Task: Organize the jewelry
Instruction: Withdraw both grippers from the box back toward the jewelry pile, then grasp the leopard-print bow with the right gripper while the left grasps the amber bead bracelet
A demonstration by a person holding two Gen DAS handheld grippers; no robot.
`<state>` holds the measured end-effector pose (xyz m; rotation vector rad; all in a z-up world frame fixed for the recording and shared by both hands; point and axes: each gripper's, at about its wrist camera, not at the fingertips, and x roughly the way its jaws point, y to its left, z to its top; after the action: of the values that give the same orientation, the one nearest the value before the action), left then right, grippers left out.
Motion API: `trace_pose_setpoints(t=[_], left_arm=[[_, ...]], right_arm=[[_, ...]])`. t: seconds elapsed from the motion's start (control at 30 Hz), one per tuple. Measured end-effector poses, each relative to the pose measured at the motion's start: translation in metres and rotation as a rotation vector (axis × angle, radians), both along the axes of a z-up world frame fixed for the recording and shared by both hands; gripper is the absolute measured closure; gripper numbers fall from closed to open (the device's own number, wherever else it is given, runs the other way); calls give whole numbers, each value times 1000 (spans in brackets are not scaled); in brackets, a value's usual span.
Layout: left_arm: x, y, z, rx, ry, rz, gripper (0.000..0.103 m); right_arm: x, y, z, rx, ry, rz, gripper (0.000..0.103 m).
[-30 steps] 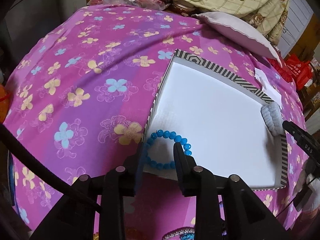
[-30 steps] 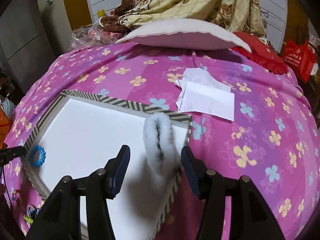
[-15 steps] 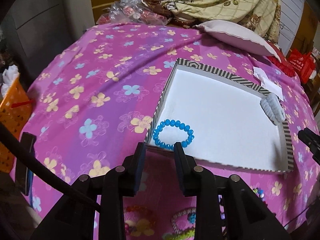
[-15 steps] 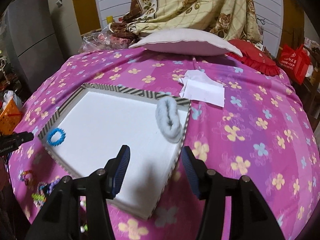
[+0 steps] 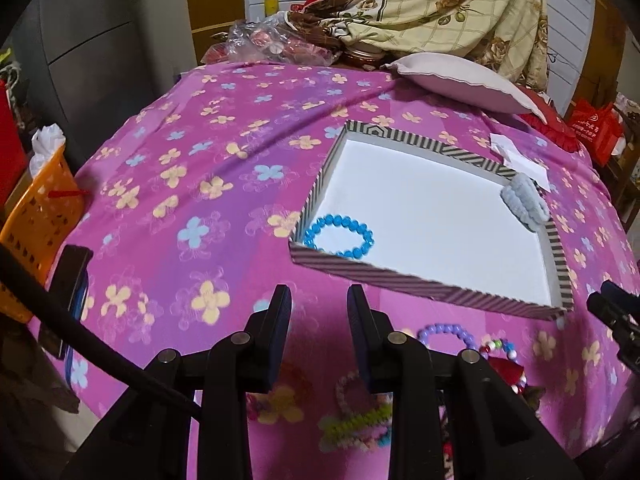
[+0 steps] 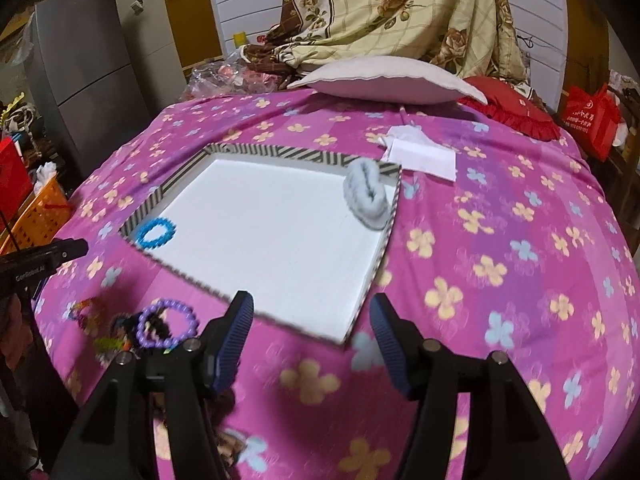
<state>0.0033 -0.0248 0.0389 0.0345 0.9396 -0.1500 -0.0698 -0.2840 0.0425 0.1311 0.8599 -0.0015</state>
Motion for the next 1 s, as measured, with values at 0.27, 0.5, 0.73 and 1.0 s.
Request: trace_pose_setpoints(t=[0.27, 0.5, 0.73, 1.0], left_arm=[[-23, 1, -1, -20, 4, -5, 74], [-39, 15, -3, -51, 33, 1, 74], [-46, 35, -12, -66, 68, 32, 74], [-47, 54, -27, -91, 122, 71, 74]], right_arm=[[-25, 12, -3, -12, 10, 14, 40], [-41, 17, -9, 2, 28, 26, 40], [-53, 38, -19, 6, 61, 104, 40], [-48, 65, -36, 26, 105, 191, 40]])
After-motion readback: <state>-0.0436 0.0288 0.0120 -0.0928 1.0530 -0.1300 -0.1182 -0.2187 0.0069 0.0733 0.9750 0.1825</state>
